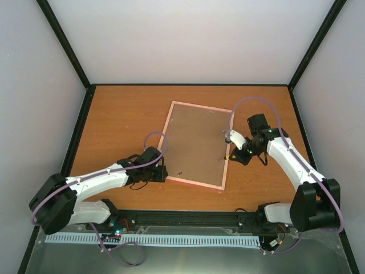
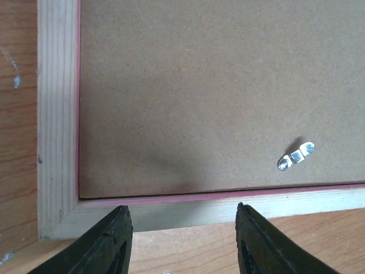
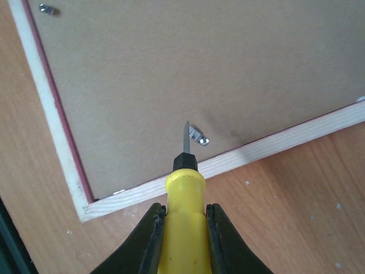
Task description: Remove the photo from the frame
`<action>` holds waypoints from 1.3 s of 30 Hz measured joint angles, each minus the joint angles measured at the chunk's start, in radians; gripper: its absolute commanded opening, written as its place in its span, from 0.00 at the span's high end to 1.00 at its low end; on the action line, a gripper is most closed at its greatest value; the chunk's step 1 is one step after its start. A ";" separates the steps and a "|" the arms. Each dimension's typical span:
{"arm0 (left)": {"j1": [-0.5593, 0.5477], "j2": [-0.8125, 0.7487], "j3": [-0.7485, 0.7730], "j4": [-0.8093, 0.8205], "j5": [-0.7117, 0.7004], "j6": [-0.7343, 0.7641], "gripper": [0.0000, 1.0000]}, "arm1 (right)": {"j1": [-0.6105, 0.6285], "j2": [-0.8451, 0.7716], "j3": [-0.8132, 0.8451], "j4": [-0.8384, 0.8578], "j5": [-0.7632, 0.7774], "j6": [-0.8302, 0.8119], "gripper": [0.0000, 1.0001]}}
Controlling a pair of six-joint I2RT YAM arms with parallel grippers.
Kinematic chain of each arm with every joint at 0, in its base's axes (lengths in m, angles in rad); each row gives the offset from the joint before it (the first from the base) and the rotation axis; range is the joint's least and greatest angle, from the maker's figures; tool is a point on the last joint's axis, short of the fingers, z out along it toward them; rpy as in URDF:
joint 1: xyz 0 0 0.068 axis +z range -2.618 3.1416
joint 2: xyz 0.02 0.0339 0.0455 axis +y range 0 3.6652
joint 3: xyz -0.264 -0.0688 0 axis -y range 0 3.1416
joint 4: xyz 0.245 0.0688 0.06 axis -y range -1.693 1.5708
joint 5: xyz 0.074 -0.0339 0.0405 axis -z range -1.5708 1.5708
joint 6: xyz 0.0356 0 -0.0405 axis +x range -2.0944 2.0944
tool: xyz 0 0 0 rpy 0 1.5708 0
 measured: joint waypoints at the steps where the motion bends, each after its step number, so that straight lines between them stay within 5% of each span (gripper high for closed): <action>1: 0.000 0.000 -0.006 0.008 0.003 -0.005 0.50 | 0.002 -0.006 -0.005 -0.008 -0.003 -0.005 0.96; 11: -0.002 0.018 -0.025 0.084 0.002 -0.063 0.51 | 0.272 -0.010 -0.022 -0.002 -0.028 0.037 0.97; 19: -0.002 0.014 -0.056 0.154 -0.003 -0.099 0.51 | 0.448 0.162 0.058 0.047 -0.042 0.103 0.97; 39: -0.002 -0.037 -0.125 0.204 -0.006 -0.137 0.52 | 0.524 0.311 0.207 0.123 -0.054 0.191 0.97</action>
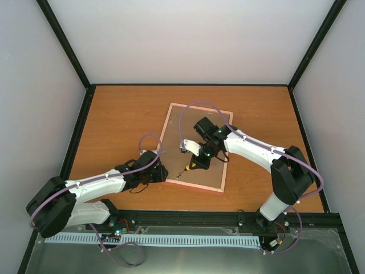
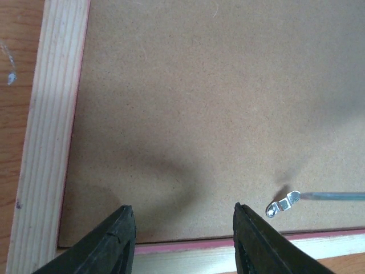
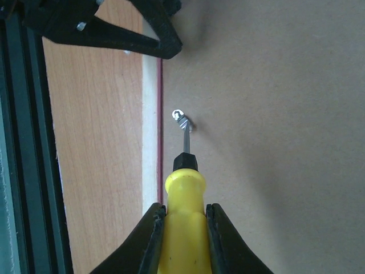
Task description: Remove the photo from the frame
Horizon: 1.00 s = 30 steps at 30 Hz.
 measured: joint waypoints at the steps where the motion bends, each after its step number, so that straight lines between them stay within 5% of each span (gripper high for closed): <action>1: 0.000 -0.001 0.000 0.000 0.000 0.000 0.52 | 0.003 0.002 0.000 -0.005 -0.002 -0.005 0.97; 20: 0.000 -0.027 -0.012 -0.004 -0.001 -0.005 0.52 | 0.019 0.070 0.055 -0.026 0.034 -0.004 0.97; 30: -0.007 -0.164 -0.013 -0.024 -0.004 0.062 0.39 | 0.019 0.024 0.072 -0.066 0.089 -0.001 0.97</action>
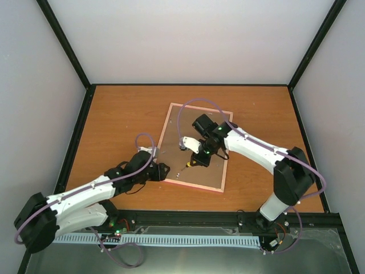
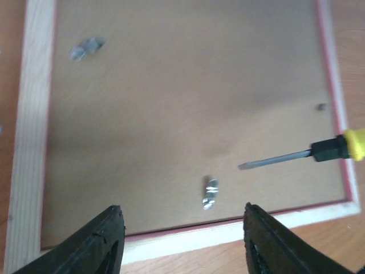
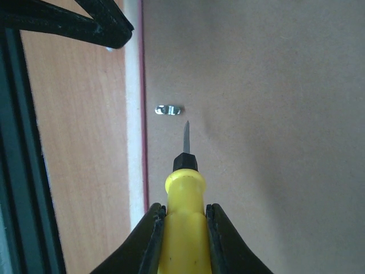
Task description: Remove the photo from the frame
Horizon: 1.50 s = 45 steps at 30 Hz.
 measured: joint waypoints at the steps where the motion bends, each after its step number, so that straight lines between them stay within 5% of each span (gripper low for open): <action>1: -0.006 -0.028 0.002 0.010 -0.001 0.022 0.38 | 0.000 -0.019 0.000 -0.010 0.001 0.000 0.97; 16: -0.223 -0.125 0.037 0.256 0.146 0.451 0.44 | -0.001 -0.137 0.015 -0.167 -0.233 -0.031 0.96; 34: -0.273 -0.040 0.066 0.258 0.141 0.568 0.90 | -0.001 -0.169 -0.004 -0.178 -0.326 -0.039 0.94; 40: -0.274 -0.040 0.066 0.262 0.126 0.568 0.99 | -0.002 -0.170 -0.005 -0.179 -0.330 -0.037 0.48; 45: -0.274 -0.043 0.066 0.248 0.010 0.520 0.99 | -0.052 -0.192 -0.005 -0.174 -0.338 -0.034 0.34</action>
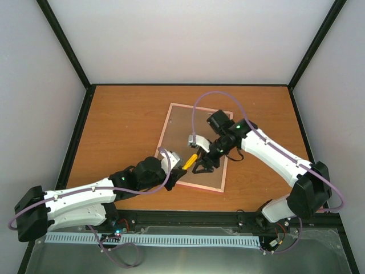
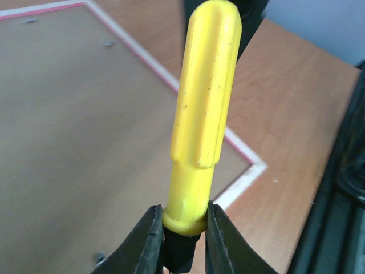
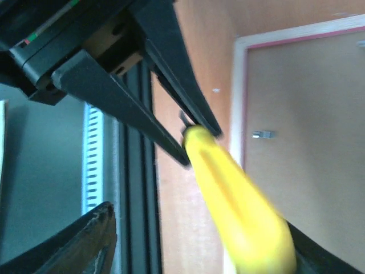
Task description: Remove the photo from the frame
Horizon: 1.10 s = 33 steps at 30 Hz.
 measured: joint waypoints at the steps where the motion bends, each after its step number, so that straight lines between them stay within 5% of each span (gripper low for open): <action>1: 0.000 0.000 0.000 -0.009 -0.027 -0.016 0.99 | -0.026 -0.008 0.000 0.005 0.000 0.004 0.34; 6: 0.074 0.007 0.028 -0.141 -0.149 -0.184 0.99 | -0.156 -0.053 -0.015 0.072 0.051 0.031 0.36; 11: 0.255 0.001 0.045 -0.323 -0.243 -0.408 0.99 | -0.147 -0.076 -0.119 0.147 0.130 0.047 0.42; 20: 0.533 0.005 -0.010 -0.461 -0.220 -0.586 0.99 | 0.098 -0.059 -0.307 0.258 0.381 0.066 0.42; 33: 0.593 0.061 -0.089 -0.500 -0.175 -0.739 0.99 | 0.332 0.076 -0.341 0.354 0.602 0.091 0.52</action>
